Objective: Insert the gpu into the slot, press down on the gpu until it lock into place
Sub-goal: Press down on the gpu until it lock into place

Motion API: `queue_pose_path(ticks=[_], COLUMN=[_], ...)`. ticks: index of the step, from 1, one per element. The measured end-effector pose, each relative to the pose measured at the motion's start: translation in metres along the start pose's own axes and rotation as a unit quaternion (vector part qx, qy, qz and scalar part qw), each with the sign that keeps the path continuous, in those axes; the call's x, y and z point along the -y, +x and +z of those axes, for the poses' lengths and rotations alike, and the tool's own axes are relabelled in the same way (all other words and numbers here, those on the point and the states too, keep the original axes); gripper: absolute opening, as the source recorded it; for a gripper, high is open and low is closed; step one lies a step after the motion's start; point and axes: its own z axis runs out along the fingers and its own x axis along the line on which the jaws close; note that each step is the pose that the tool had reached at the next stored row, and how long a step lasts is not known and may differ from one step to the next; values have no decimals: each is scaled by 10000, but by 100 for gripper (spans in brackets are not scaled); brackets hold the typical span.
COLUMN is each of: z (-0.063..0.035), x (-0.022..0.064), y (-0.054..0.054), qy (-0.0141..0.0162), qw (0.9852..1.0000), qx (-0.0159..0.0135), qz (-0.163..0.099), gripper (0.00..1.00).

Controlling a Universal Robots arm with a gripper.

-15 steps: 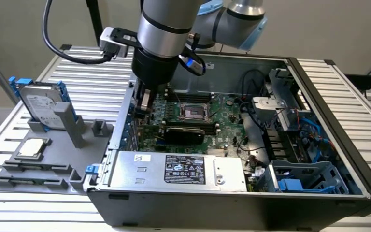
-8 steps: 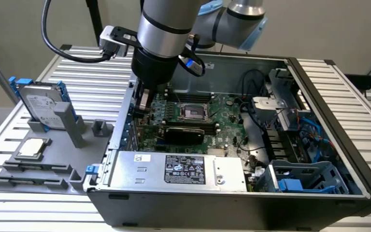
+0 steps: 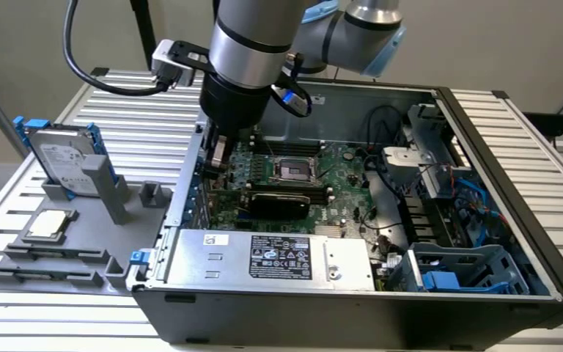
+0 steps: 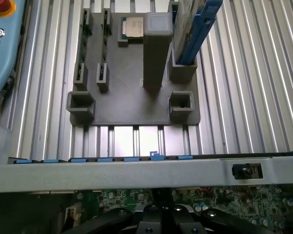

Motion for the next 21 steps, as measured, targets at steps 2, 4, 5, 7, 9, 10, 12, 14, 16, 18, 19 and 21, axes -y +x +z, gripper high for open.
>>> queue_pose_path(ticks=[2, 4, 5, 7, 9, 10, 12, 14, 16, 18, 19, 21], z=[-48, -83, -88, -92, -96, -98, -102, -106, -109, -114, -117, -134], x=[13, 24, 30, 43, 56, 62, 76, 89, 103, 119, 128, 151], y=[1, 5, 7, 12, 18, 21, 25, 29, 32, 35, 36, 38], qy=[-3, 8, 35, 163, 345, 436, 617, 796, 975, 1148, 1221, 1268], qw=[10000, 10000, 10000, 9999, 9994, 9990, 9981, 9968, 9952, 9933, 9925, 9919], qx=[-6, -5, -4, 2, 11, 15, 23, 32, 41, 50, 55, 82], qz=[2, 2, 1, -4, -13, -18, -29, -42, -55, -69, -76, -88], gripper=[11, 11, 11, 11, 11, 11, 11, 11, 11, 11, 11, 11])
